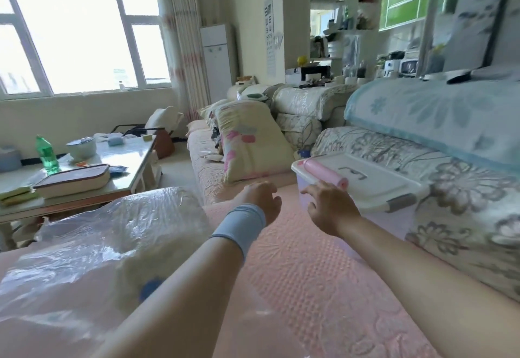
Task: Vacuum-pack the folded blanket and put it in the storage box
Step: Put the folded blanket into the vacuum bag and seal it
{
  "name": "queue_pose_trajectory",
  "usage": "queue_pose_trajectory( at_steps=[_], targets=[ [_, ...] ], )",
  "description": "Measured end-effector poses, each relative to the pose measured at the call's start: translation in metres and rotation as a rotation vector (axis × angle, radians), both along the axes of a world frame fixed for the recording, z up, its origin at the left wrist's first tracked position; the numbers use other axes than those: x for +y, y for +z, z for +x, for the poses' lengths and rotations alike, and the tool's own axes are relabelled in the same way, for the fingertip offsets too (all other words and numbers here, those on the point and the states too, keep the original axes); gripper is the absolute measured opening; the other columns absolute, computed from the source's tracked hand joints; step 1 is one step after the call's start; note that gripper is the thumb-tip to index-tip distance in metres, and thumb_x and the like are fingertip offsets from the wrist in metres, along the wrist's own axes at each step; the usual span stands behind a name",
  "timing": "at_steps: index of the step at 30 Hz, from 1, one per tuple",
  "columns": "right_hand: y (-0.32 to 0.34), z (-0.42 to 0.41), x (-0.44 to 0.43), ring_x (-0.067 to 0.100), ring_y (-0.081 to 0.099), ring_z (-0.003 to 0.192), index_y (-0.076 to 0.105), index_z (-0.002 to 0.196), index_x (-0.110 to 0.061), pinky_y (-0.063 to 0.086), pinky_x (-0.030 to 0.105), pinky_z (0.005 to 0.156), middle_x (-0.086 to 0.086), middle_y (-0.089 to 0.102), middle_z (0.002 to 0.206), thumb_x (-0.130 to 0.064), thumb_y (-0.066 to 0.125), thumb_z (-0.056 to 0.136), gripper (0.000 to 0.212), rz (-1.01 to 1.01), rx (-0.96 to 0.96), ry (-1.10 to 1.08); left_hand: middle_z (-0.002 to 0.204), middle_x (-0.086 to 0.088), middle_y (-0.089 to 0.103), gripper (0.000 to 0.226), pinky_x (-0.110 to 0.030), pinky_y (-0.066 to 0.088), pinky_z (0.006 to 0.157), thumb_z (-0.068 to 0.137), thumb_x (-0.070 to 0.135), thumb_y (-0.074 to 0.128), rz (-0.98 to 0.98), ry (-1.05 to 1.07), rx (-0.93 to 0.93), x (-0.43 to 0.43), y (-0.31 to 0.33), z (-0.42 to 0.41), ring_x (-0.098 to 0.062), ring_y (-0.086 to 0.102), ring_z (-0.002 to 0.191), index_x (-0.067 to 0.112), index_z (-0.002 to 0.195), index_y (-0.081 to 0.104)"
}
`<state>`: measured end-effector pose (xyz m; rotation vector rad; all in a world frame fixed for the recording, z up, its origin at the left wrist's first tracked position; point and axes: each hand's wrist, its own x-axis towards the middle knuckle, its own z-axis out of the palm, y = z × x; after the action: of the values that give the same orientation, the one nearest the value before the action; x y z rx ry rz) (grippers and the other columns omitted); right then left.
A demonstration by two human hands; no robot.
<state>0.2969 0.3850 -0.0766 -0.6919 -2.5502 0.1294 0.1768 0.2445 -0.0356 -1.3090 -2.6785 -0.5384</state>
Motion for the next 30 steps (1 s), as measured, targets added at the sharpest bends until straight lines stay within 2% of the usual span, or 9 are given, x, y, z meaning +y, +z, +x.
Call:
queue_pose_trajectory(
  at_steps=[6, 9, 15, 17, 19, 22, 25, 28, 30],
  targets=[
    [0.008, 0.031, 0.080, 0.030, 0.059, 0.106, 0.057, 0.115, -0.029, 0.040, 0.034, 0.083, 0.006, 0.062, 0.121, -0.016, 0.048, 0.092, 0.027, -0.120, -0.008, -0.247, 0.140, -0.001, 0.051, 0.046, -0.037, 0.040, 0.107, 0.095, 0.031, 0.049, -0.030, -0.219, -0.019, 0.086, -0.002, 0.036, -0.024, 0.050, 0.126, 0.029, 0.140, 0.044],
    [0.000, 0.034, 0.105, 0.030, 0.060, 0.110, 0.054, 0.130, -0.036, 0.046, 0.033, 0.092, 0.004, 0.061, 0.128, -0.019, 0.054, 0.094, 0.040, -0.158, -0.163, -0.174, 0.149, -0.002, 0.040, 0.052, -0.039, 0.037, 0.109, 0.095, 0.027, 0.049, -0.075, -0.268, -0.022, 0.122, -0.016, 0.039, -0.027, 0.043, 0.132, 0.029, 0.146, 0.035],
    [-0.003, 0.023, 0.130, 0.025, 0.059, 0.123, 0.054, 0.137, -0.027, 0.046, 0.032, 0.104, 0.001, 0.060, 0.138, -0.020, 0.057, 0.096, 0.042, -0.099, -0.270, -0.008, 0.162, 0.008, 0.006, 0.070, -0.046, 0.029, 0.115, 0.094, 0.009, 0.046, -0.131, -0.310, -0.011, 0.170, -0.033, 0.023, -0.023, 0.019, 0.147, 0.027, 0.153, 0.013],
    [-0.002, 0.022, 0.136, 0.020, 0.061, 0.120, 0.061, 0.132, -0.025, 0.046, 0.032, 0.104, -0.002, 0.065, 0.132, -0.019, 0.057, 0.099, 0.034, -0.085, -0.247, 0.012, 0.162, 0.009, -0.005, 0.077, -0.042, 0.020, 0.119, 0.094, 0.006, 0.045, -0.159, -0.344, 0.023, 0.183, -0.035, 0.020, -0.016, 0.006, 0.149, 0.027, 0.154, 0.003],
    [-0.002, 0.024, 0.143, 0.015, 0.065, 0.111, 0.072, 0.115, -0.024, 0.046, 0.029, 0.103, -0.003, 0.072, 0.117, -0.019, 0.062, 0.097, 0.021, -0.135, -0.153, 0.042, 0.162, 0.009, -0.001, 0.077, -0.043, 0.019, 0.119, 0.095, 0.008, 0.044, -0.171, -0.369, 0.018, 0.194, -0.037, 0.020, -0.015, 0.005, 0.149, 0.028, 0.154, 0.000],
    [-0.005, 0.028, 0.149, 0.014, 0.067, 0.092, 0.071, 0.090, -0.024, 0.045, 0.021, 0.087, -0.004, 0.073, 0.092, -0.021, 0.069, 0.091, 0.004, -0.177, 0.005, 0.101, 0.158, 0.004, 0.020, 0.074, -0.050, 0.038, 0.106, 0.096, 0.016, 0.044, -0.188, -0.343, 0.079, 0.203, -0.041, 0.020, -0.025, 0.022, 0.142, 0.038, 0.152, 0.001],
    [-0.010, 0.027, 0.152, 0.015, 0.063, 0.080, 0.060, 0.081, -0.025, 0.040, 0.019, 0.068, -0.006, 0.067, 0.081, -0.025, 0.073, 0.086, 0.014, -0.185, 0.077, 0.118, 0.143, -0.004, 0.022, 0.060, -0.050, 0.044, 0.092, 0.096, 0.023, 0.042, -0.214, -0.269, 0.175, 0.200, -0.043, 0.018, -0.034, 0.027, 0.131, 0.048, 0.145, 0.019],
    [-0.013, 0.022, 0.150, 0.014, 0.063, 0.080, 0.067, 0.088, -0.024, 0.041, 0.021, 0.068, -0.005, 0.069, 0.084, -0.033, 0.071, 0.087, 0.010, -0.213, 0.079, 0.064, 0.130, 0.005, 0.011, 0.045, -0.048, 0.041, 0.094, 0.097, 0.024, 0.041, -0.117, -0.255, 0.147, 0.195, -0.044, 0.015, -0.035, 0.031, 0.127, 0.037, 0.139, 0.032],
    [-0.012, 0.017, 0.149, 0.018, 0.065, 0.087, 0.075, 0.092, -0.019, 0.045, 0.024, 0.075, 0.000, 0.071, 0.088, -0.032, 0.066, 0.091, 0.016, -0.188, -0.012, 0.039, 0.134, 0.006, 0.022, 0.030, -0.046, 0.046, 0.091, 0.097, 0.032, 0.043, 0.017, -0.232, 0.070, 0.193, -0.043, 0.013, -0.035, 0.045, 0.119, 0.028, 0.127, 0.040]
  ],
)
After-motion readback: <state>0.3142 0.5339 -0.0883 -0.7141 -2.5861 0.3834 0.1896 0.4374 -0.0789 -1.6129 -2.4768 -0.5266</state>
